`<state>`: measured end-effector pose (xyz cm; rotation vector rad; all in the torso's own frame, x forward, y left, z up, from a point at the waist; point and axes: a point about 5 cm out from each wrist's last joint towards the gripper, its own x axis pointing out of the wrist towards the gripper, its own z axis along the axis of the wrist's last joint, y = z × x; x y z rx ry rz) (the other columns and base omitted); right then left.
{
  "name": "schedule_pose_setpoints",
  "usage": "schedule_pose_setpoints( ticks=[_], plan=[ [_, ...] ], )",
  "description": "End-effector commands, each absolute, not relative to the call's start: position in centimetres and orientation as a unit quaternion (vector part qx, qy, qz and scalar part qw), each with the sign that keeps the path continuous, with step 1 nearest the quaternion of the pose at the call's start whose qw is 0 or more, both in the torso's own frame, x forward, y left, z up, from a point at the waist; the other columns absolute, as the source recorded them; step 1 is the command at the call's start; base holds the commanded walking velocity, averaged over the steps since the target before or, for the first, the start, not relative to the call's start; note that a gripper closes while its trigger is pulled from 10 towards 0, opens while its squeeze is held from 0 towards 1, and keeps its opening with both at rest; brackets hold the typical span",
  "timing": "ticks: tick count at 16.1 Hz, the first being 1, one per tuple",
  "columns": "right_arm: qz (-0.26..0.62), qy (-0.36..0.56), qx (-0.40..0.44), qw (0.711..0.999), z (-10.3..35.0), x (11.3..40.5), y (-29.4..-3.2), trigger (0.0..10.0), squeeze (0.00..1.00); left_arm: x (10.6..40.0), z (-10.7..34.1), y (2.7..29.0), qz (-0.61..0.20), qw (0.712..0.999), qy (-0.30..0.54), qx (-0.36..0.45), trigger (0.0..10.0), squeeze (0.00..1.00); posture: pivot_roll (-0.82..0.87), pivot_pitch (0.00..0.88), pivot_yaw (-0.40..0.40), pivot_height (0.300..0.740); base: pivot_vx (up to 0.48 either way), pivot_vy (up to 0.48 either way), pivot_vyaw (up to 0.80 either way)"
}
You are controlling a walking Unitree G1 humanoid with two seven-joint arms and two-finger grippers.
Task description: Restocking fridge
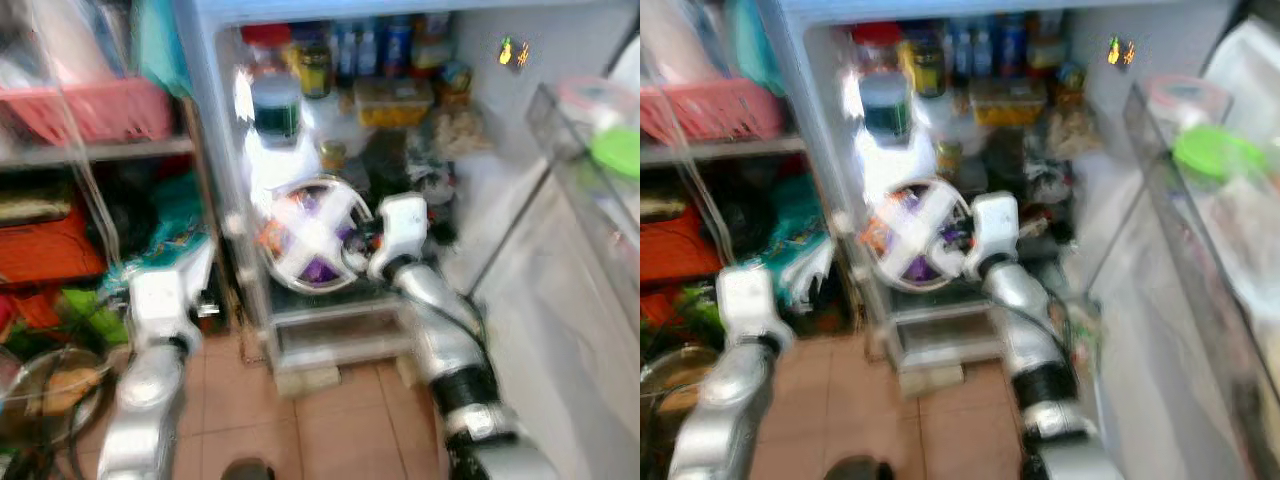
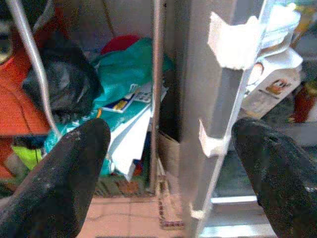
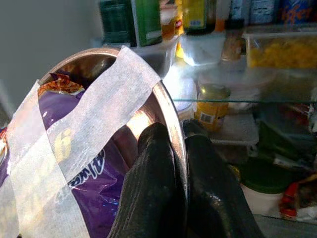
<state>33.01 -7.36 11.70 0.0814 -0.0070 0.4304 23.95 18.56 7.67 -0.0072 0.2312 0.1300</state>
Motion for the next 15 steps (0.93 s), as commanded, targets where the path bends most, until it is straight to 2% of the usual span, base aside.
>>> schedule_pose_setpoints(
  ticks=[1, 5, 11, 14, 15],
  plan=[
    [0.201, -0.016, 0.033, 0.979, 12.1, 33.3, -8.4, 10.0, 0.0, 24.2, 7.9, 17.8, 0.053, 0.993, 0.11, -0.009, 10.0, 0.0, 0.11, 0.0, 0.02, 0.74, 0.412, 0.0, 0.0],
    [0.185, -0.015, 0.023, 0.982, 11.9, 33.2, -8.7, 10.0, 0.0, 23.9, 7.7, 18.1, 0.057, 0.991, 0.116, -0.015, 10.0, 0.0, 0.11, 0.0, 0.018, 0.74, 0.386, 0.0, 0.0],
    [0.162, -0.019, 0.024, 0.986, 12.1, 33.7, -9.1, 10.0, 0.0, 23.3, 7.1, 17.8, 0.029, 0.99, 0.138, -0.006, 10.0, 0.0, 0.12, 0.0, 0.018, 0.74, 0.0, 0.0, 0.0],
    [0.158, -0.018, 0.042, 0.986, 12.4, 34.0, -8.5, 10.0, 0.0, 23.0, 7.4, 17.4, 0.002, 0.991, 0.129, 0.024, 10.0, 0.0, 0.14, 0.0, 0.022, 0.74, 0.0, 0.0, 0.0],
    [0.156, -0.012, 0.06, 0.986, 12.8, 34.6, -7.2, 10.0, 0.0, 22.2, 7.9, 16.8, -0.032, 0.991, 0.125, 0.046, 10.0, 0.0, 0.18, 0.0, 0.032, 0.74, 0.0, 0.0, 0.0]
  ],
)
